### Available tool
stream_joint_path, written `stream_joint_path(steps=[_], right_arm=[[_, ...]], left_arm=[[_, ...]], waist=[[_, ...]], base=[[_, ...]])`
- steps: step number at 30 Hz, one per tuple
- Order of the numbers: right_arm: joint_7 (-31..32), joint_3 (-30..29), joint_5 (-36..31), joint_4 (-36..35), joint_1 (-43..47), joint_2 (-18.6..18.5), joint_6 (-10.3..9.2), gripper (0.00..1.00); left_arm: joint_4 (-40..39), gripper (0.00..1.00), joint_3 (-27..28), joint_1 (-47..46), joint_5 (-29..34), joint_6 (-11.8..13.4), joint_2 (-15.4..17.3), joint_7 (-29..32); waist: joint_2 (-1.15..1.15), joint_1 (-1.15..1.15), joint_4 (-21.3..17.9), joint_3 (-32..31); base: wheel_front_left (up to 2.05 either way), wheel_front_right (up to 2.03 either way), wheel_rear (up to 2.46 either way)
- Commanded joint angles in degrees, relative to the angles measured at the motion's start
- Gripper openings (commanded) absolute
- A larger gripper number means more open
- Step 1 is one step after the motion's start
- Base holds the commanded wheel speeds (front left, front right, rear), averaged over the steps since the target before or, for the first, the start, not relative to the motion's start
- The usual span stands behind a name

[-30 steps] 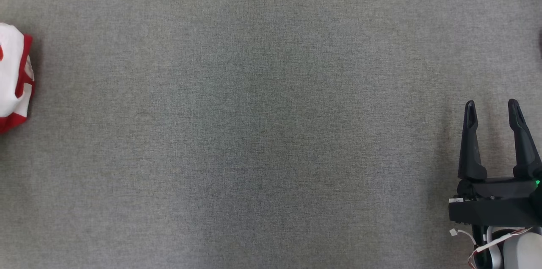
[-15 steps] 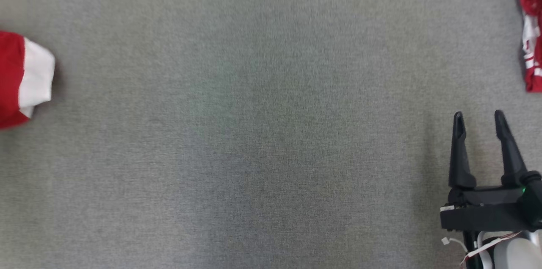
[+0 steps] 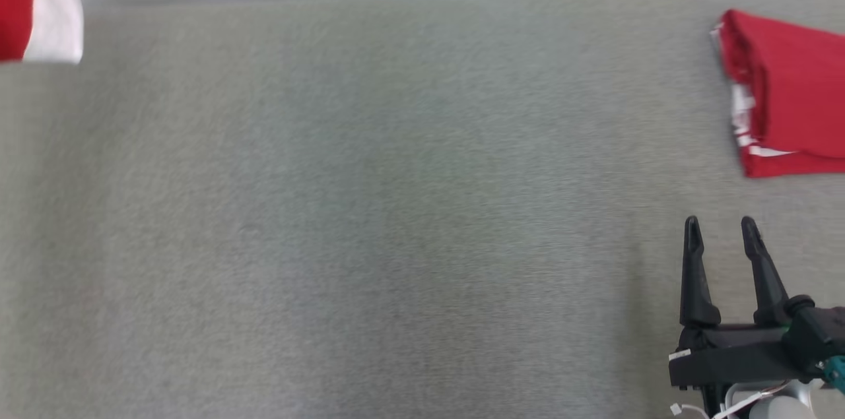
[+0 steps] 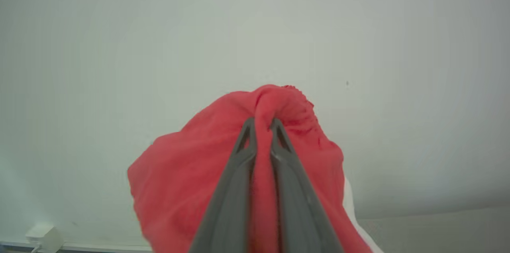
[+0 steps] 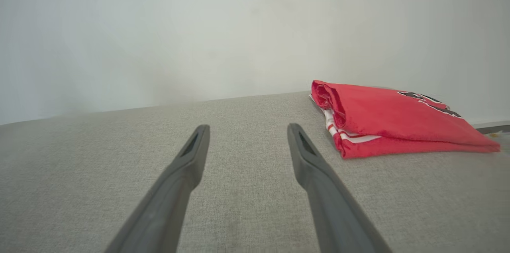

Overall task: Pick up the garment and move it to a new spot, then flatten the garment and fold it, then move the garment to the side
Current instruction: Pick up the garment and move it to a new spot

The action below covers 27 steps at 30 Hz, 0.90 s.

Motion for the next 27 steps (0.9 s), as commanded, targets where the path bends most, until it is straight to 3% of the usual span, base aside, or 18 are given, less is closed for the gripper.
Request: stream_joint_path(steps=[1,7,14,27], right_arm=[[-0.24,-0.03,0.56,0.38,1.09,0.11,-0.17,1.0],[-0.29,0.25,2.65,0.17,1.86,0.23,-0.17,1.0],[-0.27,0.98,5.1,-0.11,1.94,0.24,-0.17,1.0],[-0.24,2.34,6.71,0.11,1.3,0.24,-0.17,1.0]], left_arm=[[-1.85,0.0,-0.52,-0.9,0.05,0.09,-0.21,0.66],[-12.69,0.0,-3.02,-1.52,-0.67,0.45,-2.63,4.81],[-22.7,0.0,-6.72,1.65,-2.41,2.49,-9.52,9.13],[-26.52,0.0,-13.65,14.31,-3.05,4.52,-17.4,8.49]], waist=[[0.0,0.01,-3.87,-3.03],[0.0,0.01,-9.36,-3.79],[0.0,0.01,-14.82,-2.92],[0.0,0.01,-16.88,-1.86]], base=[[0.0,0.0,0.0],[0.0,0.0,0.0],[0.0,0.0,0.0],[0.0,0.0,0.0]])
